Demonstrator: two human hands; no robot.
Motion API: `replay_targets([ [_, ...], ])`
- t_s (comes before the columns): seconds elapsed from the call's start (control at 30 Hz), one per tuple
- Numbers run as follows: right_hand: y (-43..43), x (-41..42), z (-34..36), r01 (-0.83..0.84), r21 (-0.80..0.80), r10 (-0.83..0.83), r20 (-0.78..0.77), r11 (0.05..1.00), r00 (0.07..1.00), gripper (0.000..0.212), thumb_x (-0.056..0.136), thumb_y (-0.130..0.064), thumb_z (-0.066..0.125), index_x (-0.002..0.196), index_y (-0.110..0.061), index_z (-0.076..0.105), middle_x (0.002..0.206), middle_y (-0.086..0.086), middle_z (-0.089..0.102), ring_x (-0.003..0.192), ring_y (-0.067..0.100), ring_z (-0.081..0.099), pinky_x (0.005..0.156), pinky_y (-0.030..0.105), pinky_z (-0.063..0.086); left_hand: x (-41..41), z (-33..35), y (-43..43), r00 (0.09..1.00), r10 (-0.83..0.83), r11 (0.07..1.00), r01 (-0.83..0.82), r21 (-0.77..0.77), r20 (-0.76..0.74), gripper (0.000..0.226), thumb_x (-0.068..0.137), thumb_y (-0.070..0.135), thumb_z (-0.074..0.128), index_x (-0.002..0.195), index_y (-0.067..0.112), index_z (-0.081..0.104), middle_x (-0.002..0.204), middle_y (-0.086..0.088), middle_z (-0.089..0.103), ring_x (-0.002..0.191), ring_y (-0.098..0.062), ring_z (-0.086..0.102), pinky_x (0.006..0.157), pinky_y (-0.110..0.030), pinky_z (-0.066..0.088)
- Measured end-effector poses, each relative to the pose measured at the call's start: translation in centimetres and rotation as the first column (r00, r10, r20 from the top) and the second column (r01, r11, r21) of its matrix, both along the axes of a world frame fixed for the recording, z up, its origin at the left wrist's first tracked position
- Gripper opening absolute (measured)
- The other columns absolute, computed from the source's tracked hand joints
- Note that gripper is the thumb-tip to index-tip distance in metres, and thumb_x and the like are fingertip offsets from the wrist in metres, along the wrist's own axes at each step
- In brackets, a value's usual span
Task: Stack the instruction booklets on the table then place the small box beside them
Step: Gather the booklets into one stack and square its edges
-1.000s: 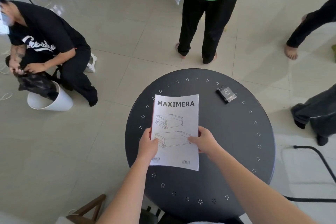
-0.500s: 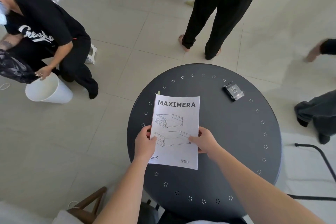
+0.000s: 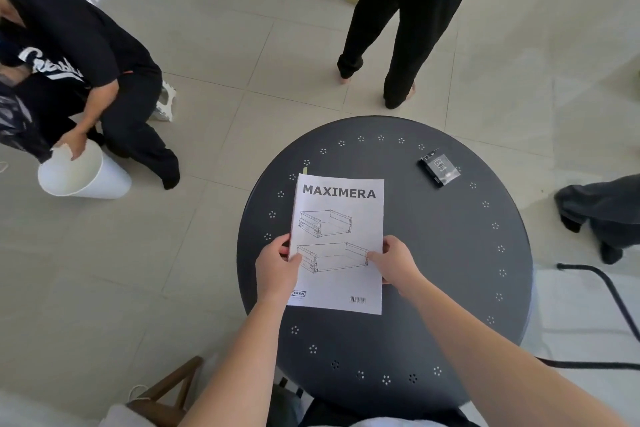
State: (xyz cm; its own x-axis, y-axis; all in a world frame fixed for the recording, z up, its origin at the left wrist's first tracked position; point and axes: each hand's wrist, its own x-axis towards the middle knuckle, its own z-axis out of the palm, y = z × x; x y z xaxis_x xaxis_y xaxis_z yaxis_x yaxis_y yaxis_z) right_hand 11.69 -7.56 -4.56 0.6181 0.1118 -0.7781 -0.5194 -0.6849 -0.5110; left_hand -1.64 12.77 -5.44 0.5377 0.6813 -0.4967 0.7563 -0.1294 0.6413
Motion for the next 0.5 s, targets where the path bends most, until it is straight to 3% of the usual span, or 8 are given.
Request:
replay_targets([
  [0.13,-0.2,0.0,-0.2,-0.043,-0.041,0.046,0.074,0.998,0.996,0.018,0.095,-0.015,0.069,0.111,-0.014,0.062,0.107,0.003,0.073,0.1,0.029,0.073,0.088,0.052,0.064,0.0,0.1,-0.4,1.0,0.014,1.0,-0.014,0.019,-0.008,0.05,0.096,0.011,0.076,0.144,0.019,0.068,0.108,0.001,0.073,0.092,-0.019,0.072,0.078,-0.029,0.055],
  [0.27,-0.3,-0.3,0.1,-0.106,-0.132,0.128,0.17,0.986,0.977,0.02,0.094,-0.021,0.071,0.109,-0.014,0.06,0.099,-0.002,0.068,0.084,0.019,0.065,0.063,0.032,0.049,0.1,0.4,-0.7,0.997,-0.026,0.995,0.033,0.099,-0.07,0.044,0.099,0.014,0.072,0.142,0.024,0.069,0.111,-0.002,0.068,0.094,-0.019,0.066,0.075,-0.03,0.048],
  [0.5,-0.4,-1.6,-0.7,-0.147,-0.245,0.205,0.229,0.958,0.952,0.016,0.097,-0.021,0.064,0.103,-0.014,0.052,0.094,0.002,0.065,0.084,0.028,0.064,0.061,0.035,0.045,-0.1,0.5,-1.2,0.994,-0.019,0.986,0.037,0.163,-0.11,0.037,0.098,0.016,0.071,0.133,0.028,0.077,0.108,0.002,0.074,0.094,-0.024,0.07,0.07,-0.034,0.052],
])
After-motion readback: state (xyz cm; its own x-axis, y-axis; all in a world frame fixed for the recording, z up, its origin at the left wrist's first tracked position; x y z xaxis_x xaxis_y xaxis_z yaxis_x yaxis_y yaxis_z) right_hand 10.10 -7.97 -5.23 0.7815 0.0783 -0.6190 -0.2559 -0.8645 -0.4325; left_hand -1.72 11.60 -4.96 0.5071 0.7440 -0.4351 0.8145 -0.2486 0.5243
